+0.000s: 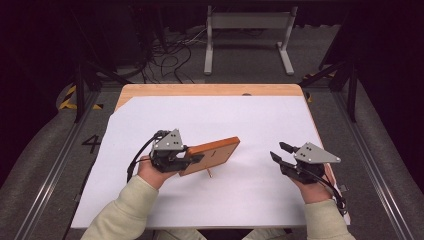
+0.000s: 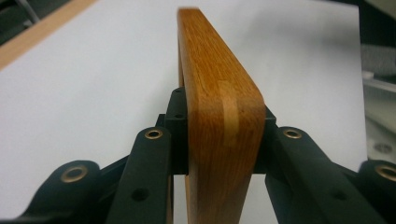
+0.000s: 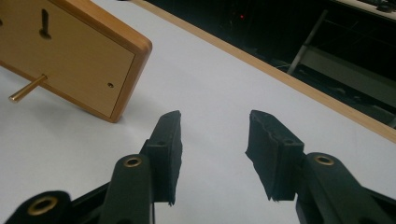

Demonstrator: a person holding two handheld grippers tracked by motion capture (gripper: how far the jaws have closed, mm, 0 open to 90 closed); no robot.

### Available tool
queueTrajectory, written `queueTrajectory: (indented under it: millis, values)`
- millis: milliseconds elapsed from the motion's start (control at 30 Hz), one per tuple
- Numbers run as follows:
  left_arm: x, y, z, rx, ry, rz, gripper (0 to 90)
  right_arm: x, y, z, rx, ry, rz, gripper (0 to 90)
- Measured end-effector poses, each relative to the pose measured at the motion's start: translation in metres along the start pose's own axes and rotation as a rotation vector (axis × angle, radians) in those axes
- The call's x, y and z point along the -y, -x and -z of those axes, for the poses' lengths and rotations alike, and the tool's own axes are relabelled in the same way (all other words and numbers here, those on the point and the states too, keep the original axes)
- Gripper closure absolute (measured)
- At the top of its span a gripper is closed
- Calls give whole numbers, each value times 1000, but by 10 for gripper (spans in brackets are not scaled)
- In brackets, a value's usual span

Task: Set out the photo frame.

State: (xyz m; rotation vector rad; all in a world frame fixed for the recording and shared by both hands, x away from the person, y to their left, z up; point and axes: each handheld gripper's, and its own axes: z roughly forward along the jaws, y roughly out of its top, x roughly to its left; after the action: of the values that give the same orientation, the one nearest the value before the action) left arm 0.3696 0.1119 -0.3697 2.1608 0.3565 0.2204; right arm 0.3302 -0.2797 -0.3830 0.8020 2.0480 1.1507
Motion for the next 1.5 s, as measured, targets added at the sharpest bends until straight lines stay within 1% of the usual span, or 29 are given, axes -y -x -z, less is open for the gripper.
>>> queueTrajectory:
  millis: [100,233,333,367,433,500,600,667,700,733,767,800,900,967,1000,1033,1067,1100,1200,1233,1333,1367,1400,1433,1467,1500]
  values:
    - [3,7,-2,-6,-61,-24,702,-2,-1,-2,-9,3,5,542]
    - [5,13,-2,-24,-116,-29,700,-4,-2,-5,-15,9,12,535]
    - [9,16,-2,-31,-146,-29,699,-5,-1,-7,-21,13,11,531]
    - [9,16,-2,-31,-146,-29,697,-5,-1,-7,-21,13,11,531]
    - [11,16,-3,-30,-171,-16,696,-6,-1,-9,-26,14,14,528]
    - [14,16,-5,-33,-214,16,696,-7,-2,-11,-34,13,17,519]
    - [20,16,-8,-31,-265,37,695,-8,-4,-12,-44,18,26,513]
    - [23,14,-8,-15,-260,62,693,-8,-4,-12,-48,17,24,510]
    - [23,14,-8,-12,-260,67,691,-8,-4,-12,-47,17,23,510]
    - [23,14,-8,-10,-261,69,689,-8,-4,-13,-47,14,23,509]
    - [22,15,-9,-6,-266,58,684,-8,-4,-13,-49,14,22,506]
    - [22,16,-9,-2,-268,56,672,-8,-4,-13,-51,13,22,503]
    - [21,16,-10,45,-262,82,612,-7,-4,-14,-56,8,24,500]
    - [21,18,-10,85,-256,111,555,-7,-4,-13,-56,6,24,500]
    - [21,19,-10,99,-255,113,531,-6,-3,-13,-56,6,23,499]
    - [21,19,-10,99,-255,113,514,-6,-3,-13,-55,6,23,499]
    - [20,22,-11,103,-268,98,501,-6,-3,-13,-55,6,22,498]
    - [19,24,-12,101,-271,94,495,-6,-3,-13,-55,6,22,498]
    - [19,24,-13,124,-275,98,461,-6,-3,-13,-56,6,23,495]
    - [19,24,-13,124,-275,98,449,-6,-3,-13,-56,6,23,495]
    - [20,23,-12,148,-261,118,431,-6,-3,-13,-55,7,22,492]
    - [19,23,-11,152,-253,113,422,-6,-3,-13,-55,7,22,491]
    - [19,23,-8,164,-240,118,404,-6,-2,-13,-54,7,22,490]
    - [19,23,-8,164,-240,118,379,-6,-2,-13,-54,7,22,490]
    - [17,22,-4,186,-207,118,379,-6,-2,-13,-55,7,21,490]
    - [16,22,1,191,-183,116,352,-6,-2,-13,-55,7,22,490]
